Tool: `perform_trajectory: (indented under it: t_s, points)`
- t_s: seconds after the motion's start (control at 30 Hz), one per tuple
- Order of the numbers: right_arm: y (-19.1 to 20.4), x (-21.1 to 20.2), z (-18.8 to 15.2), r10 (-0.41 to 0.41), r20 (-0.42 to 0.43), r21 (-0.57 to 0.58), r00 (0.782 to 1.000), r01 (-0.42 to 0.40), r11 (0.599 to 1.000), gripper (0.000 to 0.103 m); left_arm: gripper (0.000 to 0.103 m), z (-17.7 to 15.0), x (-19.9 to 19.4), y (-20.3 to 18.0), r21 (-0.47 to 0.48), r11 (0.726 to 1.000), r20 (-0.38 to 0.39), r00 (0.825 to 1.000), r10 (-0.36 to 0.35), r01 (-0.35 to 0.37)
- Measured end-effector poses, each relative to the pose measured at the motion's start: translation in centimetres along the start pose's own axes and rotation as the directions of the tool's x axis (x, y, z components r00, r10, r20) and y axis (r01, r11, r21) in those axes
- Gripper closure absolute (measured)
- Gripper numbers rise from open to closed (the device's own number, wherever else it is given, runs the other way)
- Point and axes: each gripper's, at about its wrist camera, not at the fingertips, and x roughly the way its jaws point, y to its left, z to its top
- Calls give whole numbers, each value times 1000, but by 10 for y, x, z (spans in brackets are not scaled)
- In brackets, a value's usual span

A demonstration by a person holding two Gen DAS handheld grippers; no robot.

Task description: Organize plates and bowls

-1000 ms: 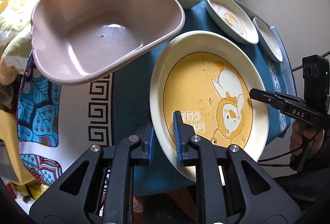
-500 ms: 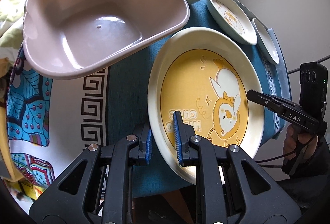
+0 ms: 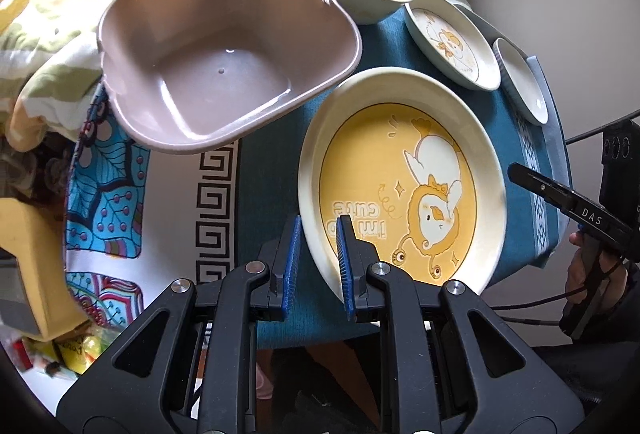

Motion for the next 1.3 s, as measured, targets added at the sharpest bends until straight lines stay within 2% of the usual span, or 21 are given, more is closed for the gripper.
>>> perform_trajectory:
  t_s: [0.07, 0.13, 0.17, 0.2, 0.23, 0.27, 0.3, 0.33, 0.37, 0.57, 0.73, 0.93, 1.03, 1.1, 1.2, 1.3]
  points:
    - [3, -18, 2, -32, 36, -2, 999, 32, 999, 90, 88, 0, -12, -6, -9, 1000, 5, 1000, -13, 13]
    - [6, -38, 4, -54, 74, 0, 996, 54, 999, 70, 87, 2, -23, -14, -7, 999, 19, 999, -38, 38]
    - [6, -47, 4, -58, 97, 5, 994, 58, 998, 40, 84, 3, -29, -20, -1, 999, 29, 998, -50, 50]
    - [6, -57, 5, -60, 119, 13, 991, 59, 998, 17, 82, 5, -33, -27, 11, 998, 38, 997, -63, 62]
    - [6, -67, 6, -63, 142, 22, 988, 61, 998, 14, 73, 6, -37, -33, 23, 997, 44, 996, -75, 74]
    - [6, -76, 6, -71, 163, 28, 984, 67, 997, 14, 49, 9, -41, -40, 39, 996, 54, 995, -85, 83]
    - [7, -85, 6, -82, 183, 31, 980, 78, 996, 14, 31, 12, -45, -47, 55, 994, 72, 993, -94, 91]
    - [7, -94, 5, -94, 205, 34, 974, 88, 995, 14, 6, 14, -50, -54, 65, 993, 103, 989, -104, 98]
    - [7, -102, 4, -103, 227, 38, 968, 97, 995, 14, 1, 17, -55, -61, 75, 991, 136, 984, -117, 107]
    - [4, -142, -2, -191, 310, 78, 931, 176, 981, 14, 1, 44, -69, -103, 181, 974, 209, 962, -177, 140]
    - [-1, -171, -7, -252, 384, 140, 888, 214, 967, 14, 1, 77, -83, -155, 317, 941, 275, 937, -214, 122]
    - [-16, -200, -3, -341, 445, 211, 828, 274, 938, 14, 1, 112, -73, -217, 431, 894, 268, 929, -256, 122]
    - [-35, -209, 6, -369, 459, 249, 809, 281, 927, 14, 1, 127, -61, -244, 460, 878, 258, 926, -276, 134]
    - [-51, -210, 13, -390, 448, 279, 804, 289, 916, 14, 1, 139, -49, -261, 478, 868, 249, 927, -280, 133]
    - [-80, -202, 27, -402, 398, 327, 825, 282, 902, 14, 1, 161, -23, -283, 484, 867, 217, 943, -253, 121]
    - [-109, -186, 38, -401, 360, 369, 842, 266, 891, 14, 1, 188, 9, -299, 464, 876, 187, 951, -246, 136]
